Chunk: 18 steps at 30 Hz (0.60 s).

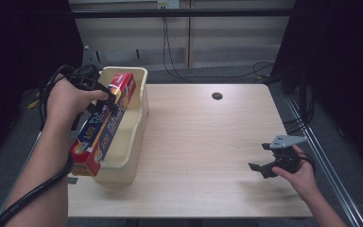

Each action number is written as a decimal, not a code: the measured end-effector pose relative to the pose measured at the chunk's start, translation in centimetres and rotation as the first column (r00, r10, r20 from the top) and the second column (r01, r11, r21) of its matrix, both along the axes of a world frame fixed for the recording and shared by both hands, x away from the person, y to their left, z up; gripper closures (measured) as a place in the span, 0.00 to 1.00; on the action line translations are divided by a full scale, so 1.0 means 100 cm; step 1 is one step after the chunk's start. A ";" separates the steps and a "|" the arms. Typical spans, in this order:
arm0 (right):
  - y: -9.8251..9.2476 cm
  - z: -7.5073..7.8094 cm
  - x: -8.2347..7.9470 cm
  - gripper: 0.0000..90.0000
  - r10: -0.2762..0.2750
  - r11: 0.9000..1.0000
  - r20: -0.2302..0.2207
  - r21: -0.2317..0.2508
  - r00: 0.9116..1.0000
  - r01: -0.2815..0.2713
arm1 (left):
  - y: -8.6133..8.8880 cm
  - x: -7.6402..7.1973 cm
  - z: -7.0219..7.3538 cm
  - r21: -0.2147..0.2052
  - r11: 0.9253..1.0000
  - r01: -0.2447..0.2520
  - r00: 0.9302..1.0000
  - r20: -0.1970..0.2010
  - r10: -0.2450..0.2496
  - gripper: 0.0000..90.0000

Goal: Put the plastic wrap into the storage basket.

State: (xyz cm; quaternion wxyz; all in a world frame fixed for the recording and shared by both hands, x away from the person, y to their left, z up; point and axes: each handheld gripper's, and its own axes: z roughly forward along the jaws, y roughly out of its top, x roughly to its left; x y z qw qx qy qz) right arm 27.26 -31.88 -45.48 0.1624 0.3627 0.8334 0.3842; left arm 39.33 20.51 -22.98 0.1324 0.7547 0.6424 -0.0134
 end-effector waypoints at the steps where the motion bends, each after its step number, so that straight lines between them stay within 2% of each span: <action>1: 0.000 0.000 0.000 0.04 -0.001 1.000 -0.001 0.001 1.000 0.001 | 0.000 0.000 -0.001 0.005 1.000 -0.001 1.000 0.001 0.001 0.46; 18: 0.001 0.000 0.000 0.04 0.002 1.000 -0.001 0.001 1.000 -0.002 | 0.003 0.002 -0.021 -0.001 1.000 -0.011 1.000 -0.020 0.011 0.46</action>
